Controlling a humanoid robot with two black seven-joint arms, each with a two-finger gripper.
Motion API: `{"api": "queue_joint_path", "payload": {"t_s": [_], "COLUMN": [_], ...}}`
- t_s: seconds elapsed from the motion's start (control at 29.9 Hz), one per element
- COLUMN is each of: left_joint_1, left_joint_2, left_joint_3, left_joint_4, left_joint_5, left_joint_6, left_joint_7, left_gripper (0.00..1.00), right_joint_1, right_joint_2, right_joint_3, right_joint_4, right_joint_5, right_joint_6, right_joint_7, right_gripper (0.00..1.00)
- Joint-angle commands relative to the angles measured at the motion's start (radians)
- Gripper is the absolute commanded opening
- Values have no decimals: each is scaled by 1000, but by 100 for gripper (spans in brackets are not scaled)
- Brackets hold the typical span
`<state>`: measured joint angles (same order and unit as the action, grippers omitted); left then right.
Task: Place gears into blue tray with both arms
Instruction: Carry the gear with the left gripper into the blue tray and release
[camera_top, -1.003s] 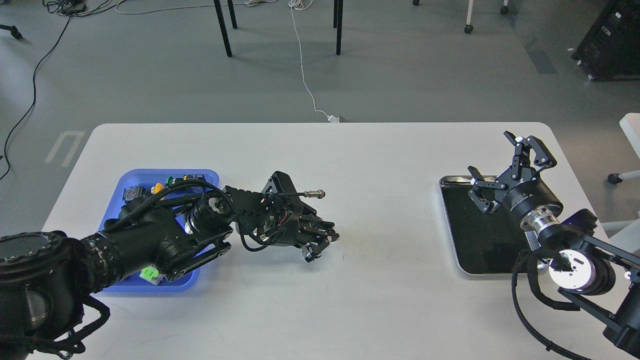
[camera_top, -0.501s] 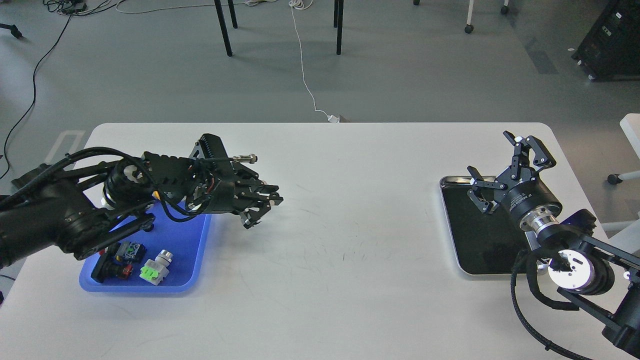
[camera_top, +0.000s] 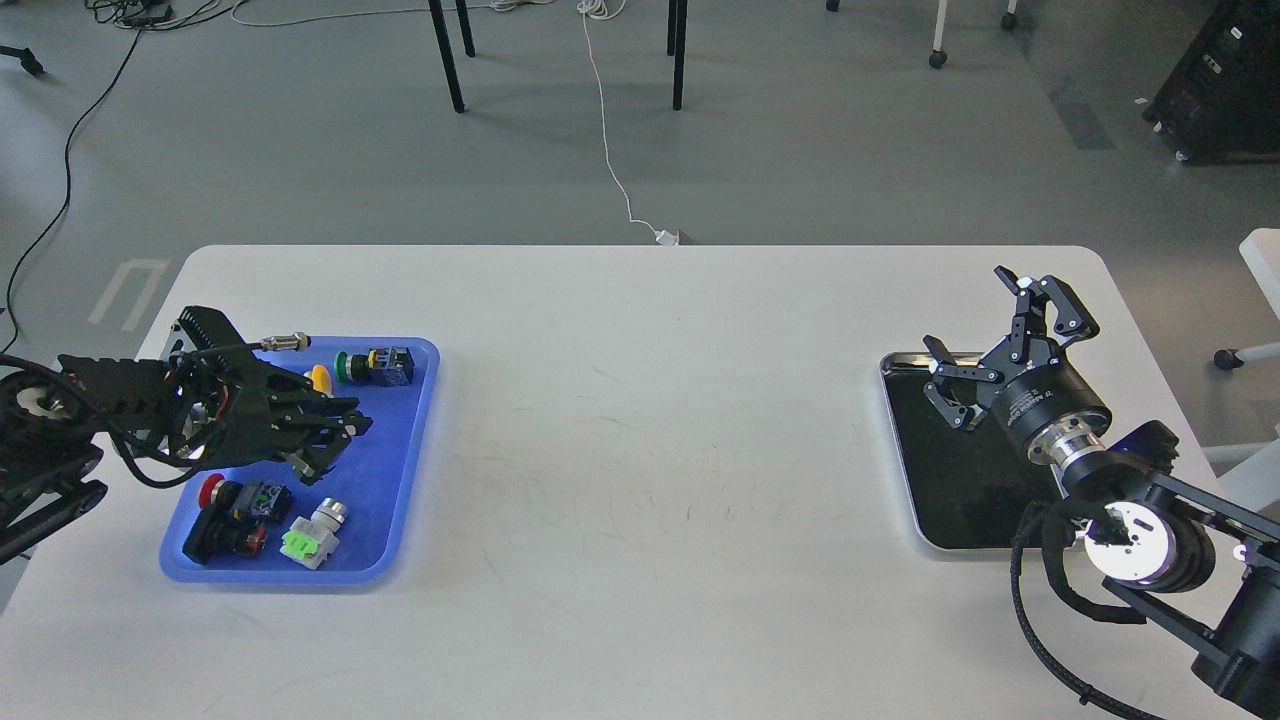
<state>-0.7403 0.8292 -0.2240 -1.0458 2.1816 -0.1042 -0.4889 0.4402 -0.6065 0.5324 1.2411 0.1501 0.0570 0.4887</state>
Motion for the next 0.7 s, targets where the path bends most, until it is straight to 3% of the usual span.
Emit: {"api": "queue_joint_path", "payload": {"t_s": [0.0, 0.23, 0.27, 0.47, 0.67], "left_joint_1": [16, 19, 19, 18, 16], "left_joint_2": [-9, -47, -51, -50, -30], "left_joint_3": [0, -3, -3, -1, -12], "left_joint_4": [33, 72, 73, 81, 75], "left_joint_5": [0, 0, 0, 0, 0], "left_joint_6": [0, 1, 0, 1, 9], "left_joint_7": [0, 0, 0, 0, 0], "left_gripper": [17, 23, 26, 69, 84], "right_joint_1": [-1, -6, -6, -8, -12], "right_joint_2": [2, 2, 2, 2, 2], "right_joint_3": [0, 3, 3, 3, 3], "right_joint_4": [1, 0, 1, 0, 1], "right_joint_5": [0, 0, 0, 0, 0], "right_joint_6": [0, 0, 0, 0, 0], "right_joint_7": [0, 0, 0, 0, 0], "right_gripper": [98, 98, 98, 98, 98]}}
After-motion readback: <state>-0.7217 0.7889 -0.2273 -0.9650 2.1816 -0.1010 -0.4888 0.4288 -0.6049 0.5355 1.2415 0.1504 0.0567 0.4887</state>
